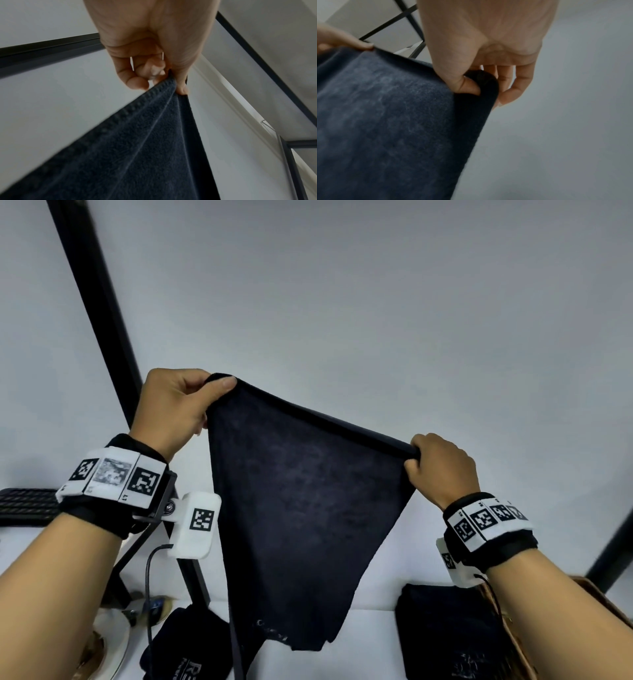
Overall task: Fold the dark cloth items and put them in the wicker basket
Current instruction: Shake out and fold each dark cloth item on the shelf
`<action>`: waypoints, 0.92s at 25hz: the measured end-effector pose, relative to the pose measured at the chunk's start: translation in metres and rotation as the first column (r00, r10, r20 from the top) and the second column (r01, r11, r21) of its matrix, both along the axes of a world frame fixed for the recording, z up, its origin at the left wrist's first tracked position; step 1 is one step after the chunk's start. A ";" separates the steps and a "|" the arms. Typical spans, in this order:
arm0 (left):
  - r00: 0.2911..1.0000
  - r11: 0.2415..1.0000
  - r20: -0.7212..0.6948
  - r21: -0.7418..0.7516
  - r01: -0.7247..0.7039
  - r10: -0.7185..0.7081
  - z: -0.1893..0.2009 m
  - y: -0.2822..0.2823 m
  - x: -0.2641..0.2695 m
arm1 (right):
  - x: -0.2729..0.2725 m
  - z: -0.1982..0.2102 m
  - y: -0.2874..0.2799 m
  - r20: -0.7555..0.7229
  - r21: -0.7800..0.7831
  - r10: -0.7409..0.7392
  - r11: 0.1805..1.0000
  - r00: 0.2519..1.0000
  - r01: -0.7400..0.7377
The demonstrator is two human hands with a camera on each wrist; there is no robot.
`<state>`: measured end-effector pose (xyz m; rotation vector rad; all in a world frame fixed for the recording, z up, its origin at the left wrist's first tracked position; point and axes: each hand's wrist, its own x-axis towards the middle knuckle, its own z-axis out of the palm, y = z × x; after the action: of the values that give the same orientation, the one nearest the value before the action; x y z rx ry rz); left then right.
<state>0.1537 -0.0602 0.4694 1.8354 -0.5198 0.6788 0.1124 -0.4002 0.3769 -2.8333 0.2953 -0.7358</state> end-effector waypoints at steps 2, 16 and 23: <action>1.000 0.999 -0.004 0.028 -0.027 0.027 -0.001 0.002 0.000 | -0.001 -0.002 -0.004 0.086 0.139 0.015 0.990 0.996 -0.026; 0.976 0.974 -0.218 -0.214 -0.069 0.022 -0.007 0.022 0.051 | 0.045 0.048 -0.026 0.523 0.649 0.116 0.587 0.844 -0.483; 0.979 0.892 -0.163 -0.451 0.035 -0.121 0.014 0.006 0.054 | 0.047 0.097 -0.025 0.651 0.700 0.086 0.317 0.754 -0.640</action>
<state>0.2077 -0.0537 0.4832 1.4158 -0.2804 0.5116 0.1593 -0.4255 0.4742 -1.4462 -0.0948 -0.8163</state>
